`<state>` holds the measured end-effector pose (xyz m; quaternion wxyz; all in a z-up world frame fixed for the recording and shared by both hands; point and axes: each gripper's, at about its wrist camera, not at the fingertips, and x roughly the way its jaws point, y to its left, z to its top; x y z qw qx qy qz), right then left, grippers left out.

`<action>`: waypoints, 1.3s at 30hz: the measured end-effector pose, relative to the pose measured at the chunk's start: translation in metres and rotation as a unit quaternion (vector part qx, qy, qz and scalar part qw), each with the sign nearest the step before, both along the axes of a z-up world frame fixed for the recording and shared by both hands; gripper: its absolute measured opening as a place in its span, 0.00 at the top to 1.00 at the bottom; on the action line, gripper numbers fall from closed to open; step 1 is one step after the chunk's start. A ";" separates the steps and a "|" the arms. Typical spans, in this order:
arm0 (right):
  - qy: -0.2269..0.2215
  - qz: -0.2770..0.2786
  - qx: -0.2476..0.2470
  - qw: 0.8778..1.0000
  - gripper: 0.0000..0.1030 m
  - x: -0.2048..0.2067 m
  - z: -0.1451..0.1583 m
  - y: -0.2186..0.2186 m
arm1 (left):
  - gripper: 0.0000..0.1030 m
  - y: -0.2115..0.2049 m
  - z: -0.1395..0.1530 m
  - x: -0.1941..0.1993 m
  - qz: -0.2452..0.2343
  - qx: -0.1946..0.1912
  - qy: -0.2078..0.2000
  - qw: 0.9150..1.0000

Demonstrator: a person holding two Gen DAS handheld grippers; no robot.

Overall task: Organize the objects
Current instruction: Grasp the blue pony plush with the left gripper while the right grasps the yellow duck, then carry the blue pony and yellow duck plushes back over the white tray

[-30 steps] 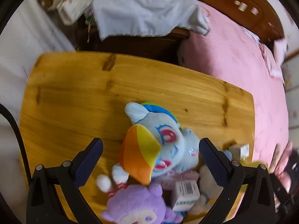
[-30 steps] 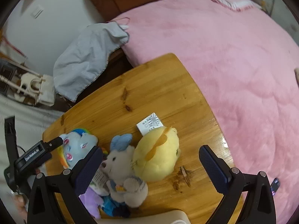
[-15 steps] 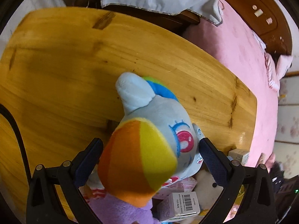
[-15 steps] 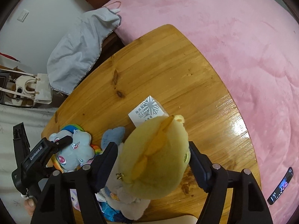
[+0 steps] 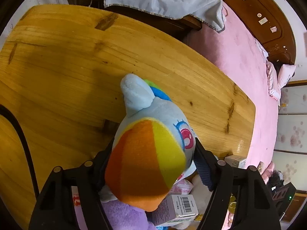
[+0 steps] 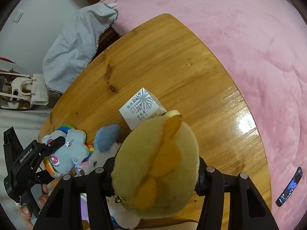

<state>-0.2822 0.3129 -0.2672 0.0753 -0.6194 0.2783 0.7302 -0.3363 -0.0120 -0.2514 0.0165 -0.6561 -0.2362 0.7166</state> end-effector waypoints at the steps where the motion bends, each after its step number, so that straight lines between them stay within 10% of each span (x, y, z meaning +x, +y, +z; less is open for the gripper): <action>1: 0.003 0.000 0.000 1.000 0.45 0.002 0.002 0.000 | 0.26 0.000 0.003 0.000 0.002 -0.005 0.007 1.000; 20: 0.158 0.044 0.025 0.986 0.45 0.080 0.130 -0.020 | 0.26 0.019 0.166 0.092 -0.044 -0.057 0.198 0.978; 39: 0.239 0.166 0.026 0.956 0.45 0.209 0.241 -0.047 | 0.26 0.029 0.268 0.240 -0.075 -0.092 0.254 0.960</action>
